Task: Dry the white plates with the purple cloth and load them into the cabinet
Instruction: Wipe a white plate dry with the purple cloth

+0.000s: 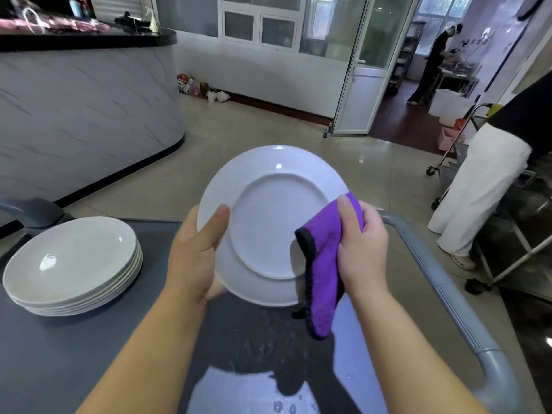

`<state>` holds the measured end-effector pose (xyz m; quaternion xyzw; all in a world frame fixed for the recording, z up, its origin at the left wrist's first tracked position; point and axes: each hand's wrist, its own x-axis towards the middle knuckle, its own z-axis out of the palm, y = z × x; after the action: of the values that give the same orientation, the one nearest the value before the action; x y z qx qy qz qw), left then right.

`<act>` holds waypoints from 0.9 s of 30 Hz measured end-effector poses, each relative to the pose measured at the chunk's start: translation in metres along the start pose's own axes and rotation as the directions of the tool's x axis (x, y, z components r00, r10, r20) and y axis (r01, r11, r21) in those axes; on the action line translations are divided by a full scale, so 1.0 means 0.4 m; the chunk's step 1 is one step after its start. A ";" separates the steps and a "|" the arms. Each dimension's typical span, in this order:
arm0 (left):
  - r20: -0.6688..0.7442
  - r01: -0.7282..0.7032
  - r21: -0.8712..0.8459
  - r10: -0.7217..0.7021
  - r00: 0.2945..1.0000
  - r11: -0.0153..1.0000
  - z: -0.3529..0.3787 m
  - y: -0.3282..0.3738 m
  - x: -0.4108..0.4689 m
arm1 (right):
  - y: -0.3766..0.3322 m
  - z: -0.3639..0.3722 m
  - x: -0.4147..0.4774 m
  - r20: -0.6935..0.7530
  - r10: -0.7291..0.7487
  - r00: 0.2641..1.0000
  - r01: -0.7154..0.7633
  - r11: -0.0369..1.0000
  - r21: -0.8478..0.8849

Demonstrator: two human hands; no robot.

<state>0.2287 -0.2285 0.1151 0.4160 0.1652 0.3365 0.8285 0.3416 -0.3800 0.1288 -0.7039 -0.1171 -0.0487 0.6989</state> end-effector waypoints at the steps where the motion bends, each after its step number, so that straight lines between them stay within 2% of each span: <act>1: -0.027 -0.022 0.042 0.023 0.999 0.999 0.002 0.006 0.001 | 0.025 0.009 -0.021 -0.026 0.033 0.999 -0.033 0.999 0.024; 4: -0.066 -0.083 0.117 0.091 0.994 0.990 0.002 -0.005 -0.010 | 0.086 0.031 -0.079 -0.082 0.141 0.987 -0.137 0.989 0.055; 8: -0.200 -0.119 0.011 0.119 0.973 0.993 0.029 -0.032 -0.031 | 0.108 0.054 -0.118 -0.088 0.205 0.975 -0.204 0.979 0.022; 10: -0.227 -0.152 0.034 0.156 0.961 0.988 0.033 -0.032 -0.036 | 0.117 0.052 -0.112 -0.026 0.216 0.976 -0.218 0.972 -0.091; 13: -0.255 -0.228 0.131 0.255 0.933 0.965 0.018 -0.015 -0.034 | 0.128 0.021 -0.081 0.092 0.225 0.970 -0.177 0.913 -0.369; 15: -0.258 -0.279 0.247 0.340 0.904 0.928 0.002 -0.002 -0.029 | 0.129 -0.004 -0.064 0.100 0.270 0.958 -0.176 0.824 -0.539; 16: -0.252 -0.294 0.293 0.370 0.894 0.910 -0.003 0.004 -0.028 | 0.127 -0.015 -0.055 0.080 0.279 0.957 -0.187 0.804 -0.565; 18: -0.247 -0.302 0.372 0.407 0.879 0.878 -0.012 0.008 -0.031 | 0.111 -0.032 -0.028 0.056 0.274 0.960 -0.205 0.825 -0.526; 22: -0.219 -0.279 0.480 0.421 0.880 0.832 -0.005 -0.001 -0.053 | 0.040 -0.032 0.012 0.160 0.331 0.930 -0.291 0.929 -0.226; 25: -0.186 -0.282 0.502 0.420 0.888 0.818 -0.001 -0.011 -0.062 | 0.008 -0.007 0.006 0.258 0.274 0.927 -0.254 0.961 -0.106; 27: -0.136 -0.299 0.522 0.424 0.895 0.798 0.004 -0.012 -0.069 | 0.000 0.015 -0.002 0.227 0.243 0.943 -0.235 0.970 -0.063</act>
<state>0.2117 -0.2508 0.1120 0.5904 0.2629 0.4856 0.5886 0.3401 -0.3740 0.1286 -0.7260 -0.1110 0.1173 0.6685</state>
